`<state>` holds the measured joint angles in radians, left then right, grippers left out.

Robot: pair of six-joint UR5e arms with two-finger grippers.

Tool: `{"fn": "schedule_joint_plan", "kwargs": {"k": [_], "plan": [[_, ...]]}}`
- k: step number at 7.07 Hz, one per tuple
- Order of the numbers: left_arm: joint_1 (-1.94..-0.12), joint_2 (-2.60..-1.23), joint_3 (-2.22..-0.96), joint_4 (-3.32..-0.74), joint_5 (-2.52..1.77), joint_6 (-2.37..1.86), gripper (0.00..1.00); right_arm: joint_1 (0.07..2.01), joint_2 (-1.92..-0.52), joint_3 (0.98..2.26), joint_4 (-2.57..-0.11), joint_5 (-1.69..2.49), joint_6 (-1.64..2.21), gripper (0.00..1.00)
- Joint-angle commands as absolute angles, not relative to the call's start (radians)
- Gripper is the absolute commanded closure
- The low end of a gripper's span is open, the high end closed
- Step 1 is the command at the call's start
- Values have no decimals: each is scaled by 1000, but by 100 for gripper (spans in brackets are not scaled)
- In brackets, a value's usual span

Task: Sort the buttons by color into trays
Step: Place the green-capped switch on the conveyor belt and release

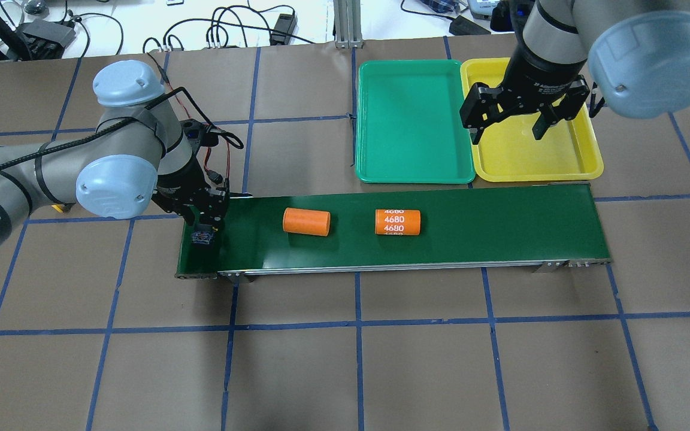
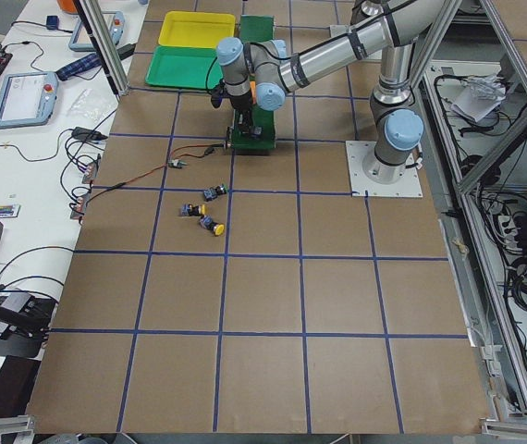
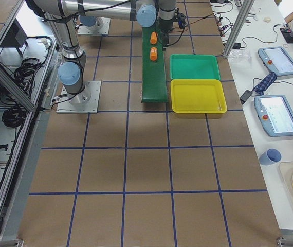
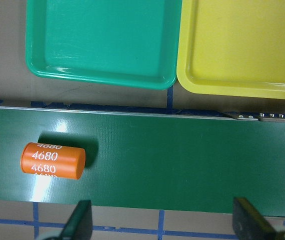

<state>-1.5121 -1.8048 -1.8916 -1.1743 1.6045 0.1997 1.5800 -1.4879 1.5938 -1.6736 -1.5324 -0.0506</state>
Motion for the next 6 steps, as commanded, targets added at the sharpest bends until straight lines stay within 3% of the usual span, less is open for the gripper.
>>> {"fn": "schedule_joint_plan", "kwargs": {"k": [1, 3, 6], "plan": [[-1512, -1792, -1890, -1170, 1598, 201, 0, 1582, -1488, 1594, -1674, -1532, -51, 0], [-1488, -1752, -1832, -1180, 1606, 192, 0, 1580, -1488, 1594, -1674, -1532, -51, 0], [-1266, -1821, -1741, -1171, 1597, 253, 0, 1580, -1488, 1594, -1674, -1532, -51, 0]]}}
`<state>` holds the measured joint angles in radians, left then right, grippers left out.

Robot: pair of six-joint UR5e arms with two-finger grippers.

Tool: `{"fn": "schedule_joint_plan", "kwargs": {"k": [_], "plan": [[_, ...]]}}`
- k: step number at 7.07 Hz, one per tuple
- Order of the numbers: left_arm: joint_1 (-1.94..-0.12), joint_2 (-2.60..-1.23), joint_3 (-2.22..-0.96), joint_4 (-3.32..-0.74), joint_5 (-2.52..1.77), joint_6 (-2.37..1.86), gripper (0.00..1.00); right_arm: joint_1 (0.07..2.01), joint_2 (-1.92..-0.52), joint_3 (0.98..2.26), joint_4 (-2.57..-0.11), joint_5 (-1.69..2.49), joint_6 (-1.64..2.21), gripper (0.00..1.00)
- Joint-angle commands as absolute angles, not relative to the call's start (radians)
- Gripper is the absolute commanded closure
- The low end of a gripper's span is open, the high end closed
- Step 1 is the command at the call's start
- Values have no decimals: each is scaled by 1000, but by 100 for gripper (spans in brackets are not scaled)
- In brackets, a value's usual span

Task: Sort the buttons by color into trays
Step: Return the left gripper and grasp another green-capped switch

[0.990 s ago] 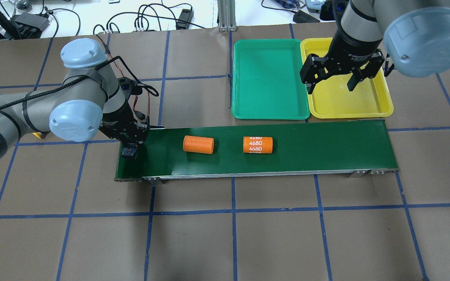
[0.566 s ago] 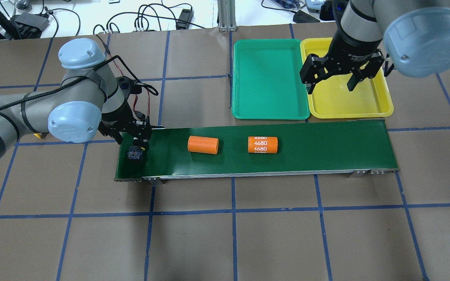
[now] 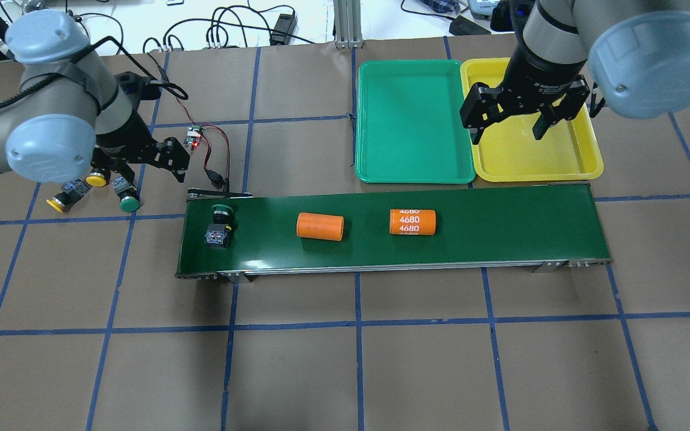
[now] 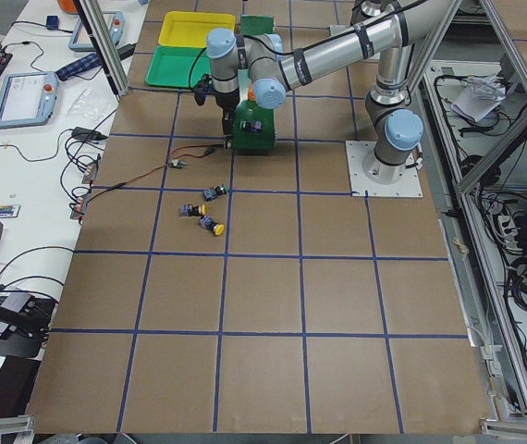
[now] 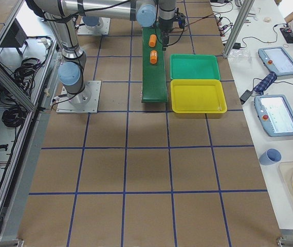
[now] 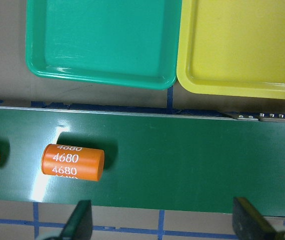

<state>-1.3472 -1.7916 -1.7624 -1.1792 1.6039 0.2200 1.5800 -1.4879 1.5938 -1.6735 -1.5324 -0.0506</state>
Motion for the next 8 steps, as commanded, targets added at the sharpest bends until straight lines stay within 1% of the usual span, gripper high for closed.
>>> {"fn": "schedule_joint_plan", "kwargs": {"k": [1, 4, 5, 7, 8], "plan": [[-1240, -1850, -1737, -1143, 1601, 256, 0, 1580, -1488, 1594, -1674, -1532, -51, 0], [-1198, -1985, -1735, -988, 1602, 206, 0, 1582, -1488, 1594, -1674, -1532, -51, 0], [-1195, -2014, -1736, -944, 1605, 175, 0, 1582, -1488, 1594, -1674, -1532, -51, 0], [-1196, -2048, -1758, -927, 1605, 170, 0, 1580, -1488, 1594, -1674, -1532, -51, 0], [-1195, -2062, -1749, -914, 1606, 172, 0, 1582, -1488, 1594, -1674, -1532, -51, 0]]}}
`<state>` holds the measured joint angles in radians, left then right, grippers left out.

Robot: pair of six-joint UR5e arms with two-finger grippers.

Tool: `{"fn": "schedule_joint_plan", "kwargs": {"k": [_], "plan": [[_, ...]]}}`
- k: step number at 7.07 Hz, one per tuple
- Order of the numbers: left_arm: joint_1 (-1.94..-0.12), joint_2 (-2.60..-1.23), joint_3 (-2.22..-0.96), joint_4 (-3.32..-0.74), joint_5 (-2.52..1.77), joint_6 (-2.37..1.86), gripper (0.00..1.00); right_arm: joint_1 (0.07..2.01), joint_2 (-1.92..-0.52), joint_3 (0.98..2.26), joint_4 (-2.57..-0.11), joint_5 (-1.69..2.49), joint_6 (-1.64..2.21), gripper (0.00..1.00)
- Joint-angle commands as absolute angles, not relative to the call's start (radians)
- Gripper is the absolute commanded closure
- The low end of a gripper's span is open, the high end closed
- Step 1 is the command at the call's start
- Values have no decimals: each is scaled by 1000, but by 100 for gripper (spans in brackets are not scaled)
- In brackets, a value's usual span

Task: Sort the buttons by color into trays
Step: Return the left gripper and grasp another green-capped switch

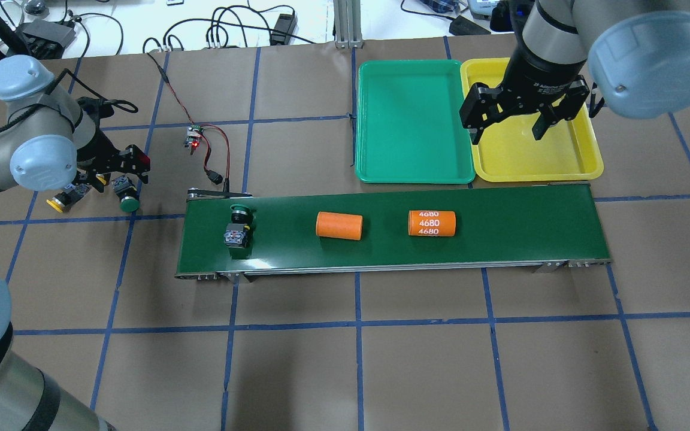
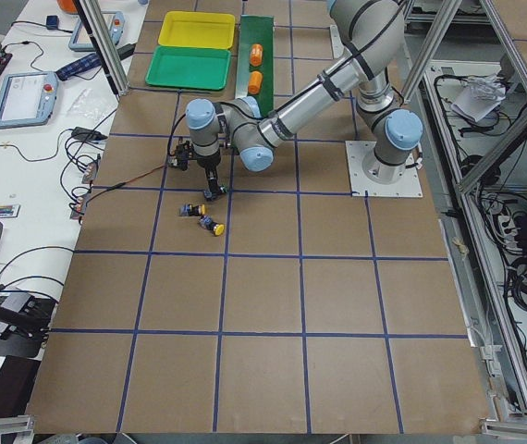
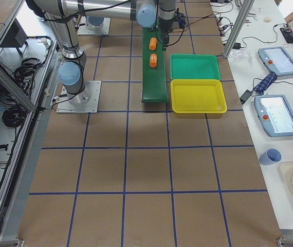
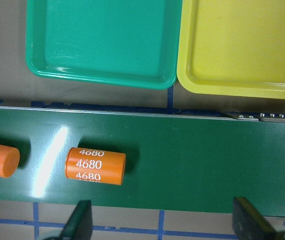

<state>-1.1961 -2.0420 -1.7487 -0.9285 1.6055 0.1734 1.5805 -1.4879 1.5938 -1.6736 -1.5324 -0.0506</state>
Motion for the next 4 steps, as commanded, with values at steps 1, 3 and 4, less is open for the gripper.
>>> {"fn": "schedule_joint_plan", "kwargs": {"k": [1, 3, 4], "plan": [[-1195, -2080, -1750, -913, 1606, 172, 0, 1582, -1488, 1594, -1674, -1532, -51, 0], [-1196, -2117, -1736, -905, 1608, 172, 15, 1580, -1488, 1594, -1674, -1531, -51, 0], [-1197, -2129, -1736, -905, 1608, 172, 58, 1580, -1488, 1594, -1674, -1531, -51, 0]]}}
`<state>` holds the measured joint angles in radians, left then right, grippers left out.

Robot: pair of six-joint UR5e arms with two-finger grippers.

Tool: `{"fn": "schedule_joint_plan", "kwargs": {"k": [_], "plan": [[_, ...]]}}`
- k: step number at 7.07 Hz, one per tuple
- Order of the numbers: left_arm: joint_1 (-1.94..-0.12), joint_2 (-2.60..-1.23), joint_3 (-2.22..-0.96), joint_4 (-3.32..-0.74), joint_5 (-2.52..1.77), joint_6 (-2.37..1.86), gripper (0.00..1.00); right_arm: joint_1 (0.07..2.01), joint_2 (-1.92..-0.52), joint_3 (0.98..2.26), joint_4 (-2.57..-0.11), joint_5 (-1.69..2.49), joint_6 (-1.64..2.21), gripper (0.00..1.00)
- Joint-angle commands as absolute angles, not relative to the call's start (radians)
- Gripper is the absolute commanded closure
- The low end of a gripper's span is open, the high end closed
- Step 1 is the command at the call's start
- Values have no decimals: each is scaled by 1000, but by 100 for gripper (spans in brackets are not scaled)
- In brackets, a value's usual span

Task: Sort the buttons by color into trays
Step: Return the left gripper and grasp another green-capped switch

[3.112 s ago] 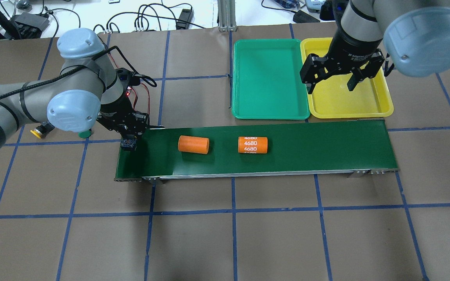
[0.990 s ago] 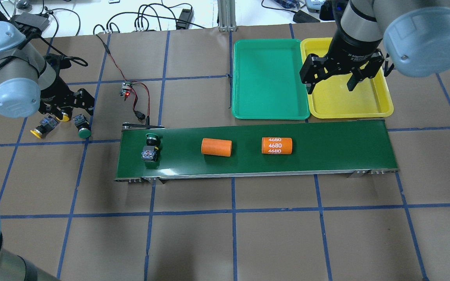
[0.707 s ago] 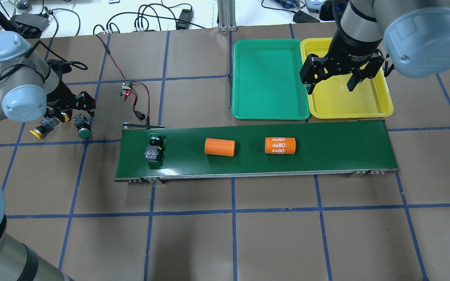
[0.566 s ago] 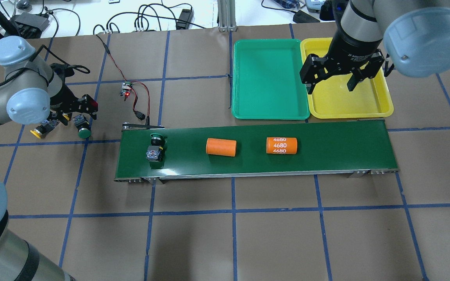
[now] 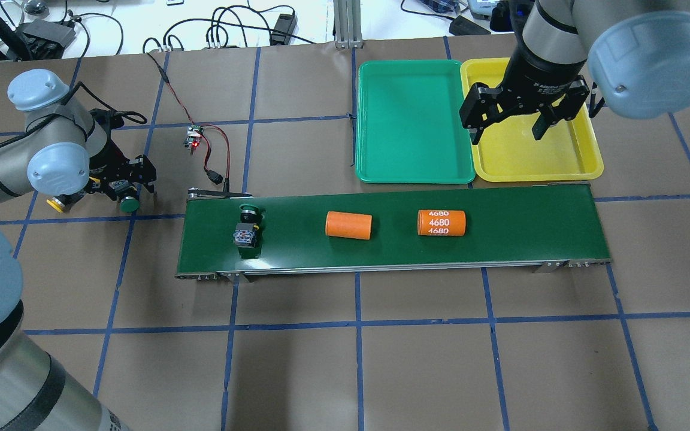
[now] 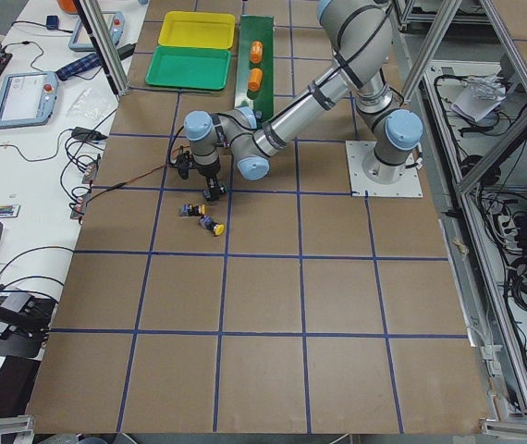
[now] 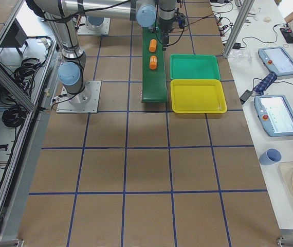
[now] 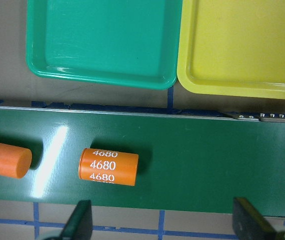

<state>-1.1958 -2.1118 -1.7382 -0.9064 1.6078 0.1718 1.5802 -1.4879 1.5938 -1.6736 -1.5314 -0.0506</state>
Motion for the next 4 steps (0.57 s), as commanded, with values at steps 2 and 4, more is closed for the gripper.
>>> {"fn": "schedule_joint_plan", "kwargs": {"k": [2, 4], "plan": [[-1201, -2102, -1738, -910, 1614, 183, 100, 1582, -1488, 1594, -1674, -1532, -51, 0], [-1213, -2057, -1744, -922, 1609, 190, 100, 1582, -1488, 1594, -1674, -1532, -51, 0]]}}
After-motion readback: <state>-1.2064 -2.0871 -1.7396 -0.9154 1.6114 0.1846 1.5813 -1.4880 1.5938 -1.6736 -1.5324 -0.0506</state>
